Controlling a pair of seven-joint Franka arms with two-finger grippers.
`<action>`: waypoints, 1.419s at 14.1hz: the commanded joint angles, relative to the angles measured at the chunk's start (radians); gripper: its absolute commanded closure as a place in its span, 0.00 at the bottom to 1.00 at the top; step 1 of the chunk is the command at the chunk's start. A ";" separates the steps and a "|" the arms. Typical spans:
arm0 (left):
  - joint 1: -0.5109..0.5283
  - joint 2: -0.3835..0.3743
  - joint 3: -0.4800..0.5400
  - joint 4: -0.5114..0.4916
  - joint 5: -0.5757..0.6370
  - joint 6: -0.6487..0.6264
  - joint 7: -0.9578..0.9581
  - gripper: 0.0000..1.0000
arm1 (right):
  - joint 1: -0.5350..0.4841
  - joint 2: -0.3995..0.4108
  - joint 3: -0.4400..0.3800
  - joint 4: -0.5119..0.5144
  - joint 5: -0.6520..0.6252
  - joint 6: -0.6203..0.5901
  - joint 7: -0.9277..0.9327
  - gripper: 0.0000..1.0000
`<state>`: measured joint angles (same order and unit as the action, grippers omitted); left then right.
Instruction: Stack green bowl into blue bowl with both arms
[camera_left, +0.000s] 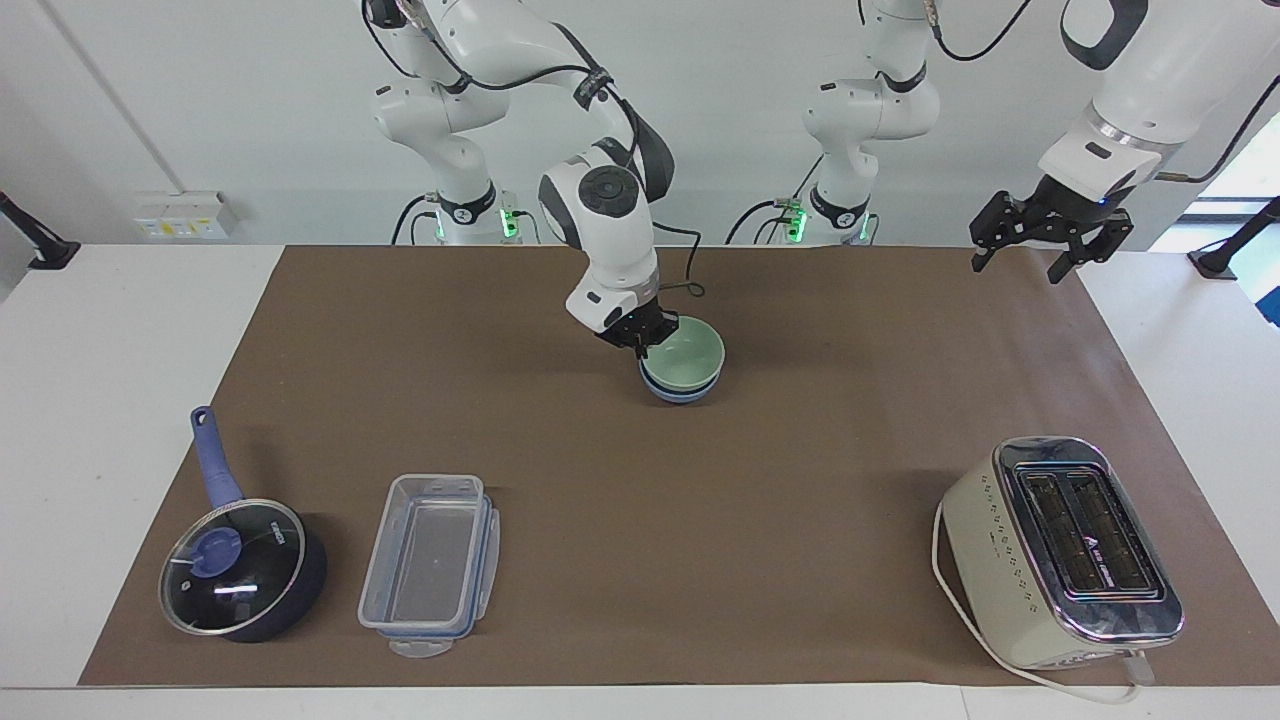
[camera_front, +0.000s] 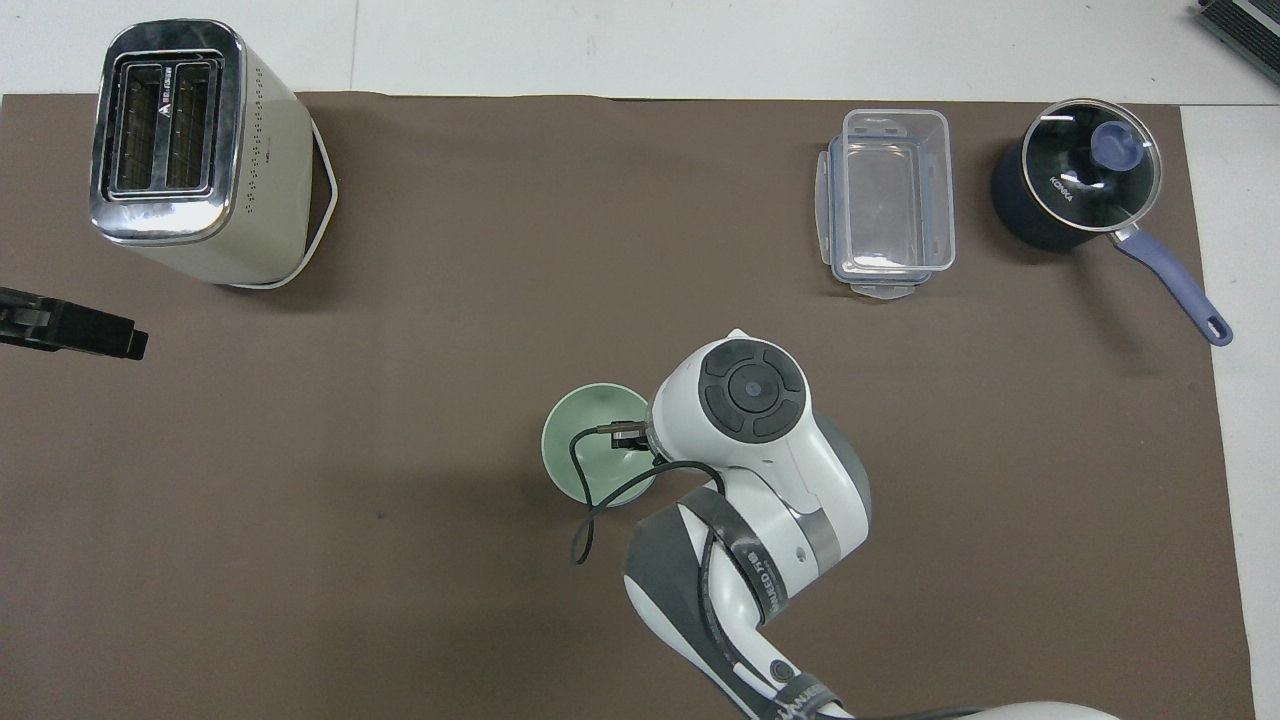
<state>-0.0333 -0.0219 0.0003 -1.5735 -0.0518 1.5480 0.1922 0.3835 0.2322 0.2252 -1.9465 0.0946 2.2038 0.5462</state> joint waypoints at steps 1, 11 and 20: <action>0.001 -0.010 -0.002 0.001 0.020 -0.016 -0.008 0.00 | -0.002 0.009 -0.001 -0.011 0.011 0.034 -0.022 1.00; 0.003 -0.010 0.001 0.001 0.020 -0.019 -0.008 0.00 | 0.000 0.003 -0.001 -0.017 0.010 0.022 -0.020 0.61; 0.004 -0.010 0.001 0.001 0.020 -0.019 -0.008 0.00 | -0.104 -0.112 -0.013 0.061 -0.091 -0.102 -0.011 0.00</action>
<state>-0.0333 -0.0222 0.0043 -1.5736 -0.0518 1.5471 0.1921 0.3336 0.1584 0.2087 -1.9179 0.0544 2.1695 0.5462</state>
